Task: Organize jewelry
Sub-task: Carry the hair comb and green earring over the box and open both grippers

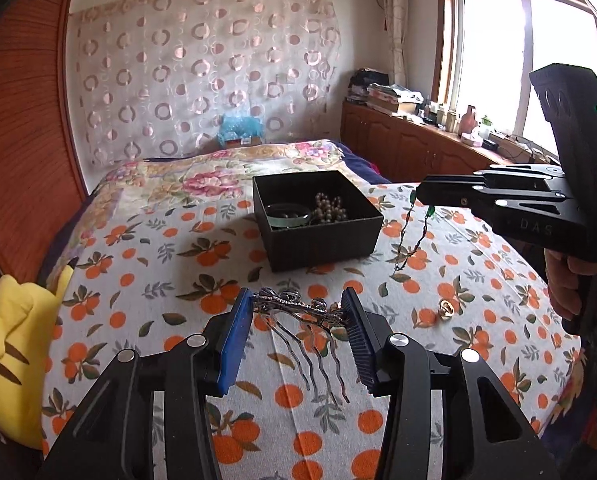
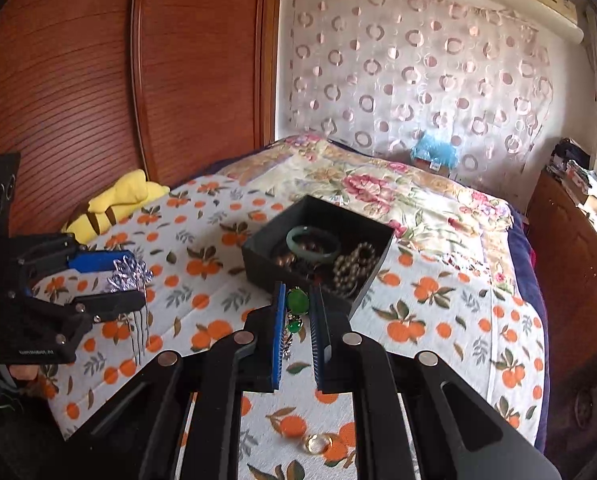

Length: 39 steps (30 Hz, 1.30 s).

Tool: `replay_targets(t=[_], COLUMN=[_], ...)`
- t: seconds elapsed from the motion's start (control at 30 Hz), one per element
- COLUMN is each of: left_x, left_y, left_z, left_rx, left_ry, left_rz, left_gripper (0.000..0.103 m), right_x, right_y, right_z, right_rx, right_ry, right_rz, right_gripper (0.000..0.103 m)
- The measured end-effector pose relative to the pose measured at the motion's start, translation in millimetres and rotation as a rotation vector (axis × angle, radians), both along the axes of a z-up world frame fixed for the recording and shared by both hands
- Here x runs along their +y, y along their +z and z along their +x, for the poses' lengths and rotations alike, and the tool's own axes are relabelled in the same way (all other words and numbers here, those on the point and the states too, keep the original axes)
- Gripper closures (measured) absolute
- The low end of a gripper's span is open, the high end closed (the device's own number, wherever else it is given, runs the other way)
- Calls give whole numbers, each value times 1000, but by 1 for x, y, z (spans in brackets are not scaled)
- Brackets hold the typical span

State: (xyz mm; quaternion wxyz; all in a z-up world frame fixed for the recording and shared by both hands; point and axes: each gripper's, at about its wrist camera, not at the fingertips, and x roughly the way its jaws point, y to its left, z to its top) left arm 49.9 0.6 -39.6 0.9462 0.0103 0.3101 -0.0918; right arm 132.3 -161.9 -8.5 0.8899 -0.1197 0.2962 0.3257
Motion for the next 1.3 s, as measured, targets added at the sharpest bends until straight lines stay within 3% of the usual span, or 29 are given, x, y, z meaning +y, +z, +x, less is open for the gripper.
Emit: replay_targets(t=[0.57,0.77,0.83,0.9,1.1,1.3], left_x=[-7,-9,-9,-9,-19,-28], left_y=[34,43,43,43,40,35], left_z=[39,68,79,90,121,145], left_rx=[-59,-69,-65,-59,-46,-38], left_ry=[-7,7,15,20,25,35], left_rz=[16,31,33,36,61,84], left_gripper=[59,59,59,59,59,60], right_x=[7,16,17,15,-5,-33], right_y=[22,5,-4,-11,-28,-50], right_z=[68,103,109,111,105,70], right_rx=[46,110,134,149,166,155], right_ry=[-52,-74,-83,-88,-112,-106], right_rz=[87,86,89,96,88,21], right_gripper=[90,89,85,69,69,69])
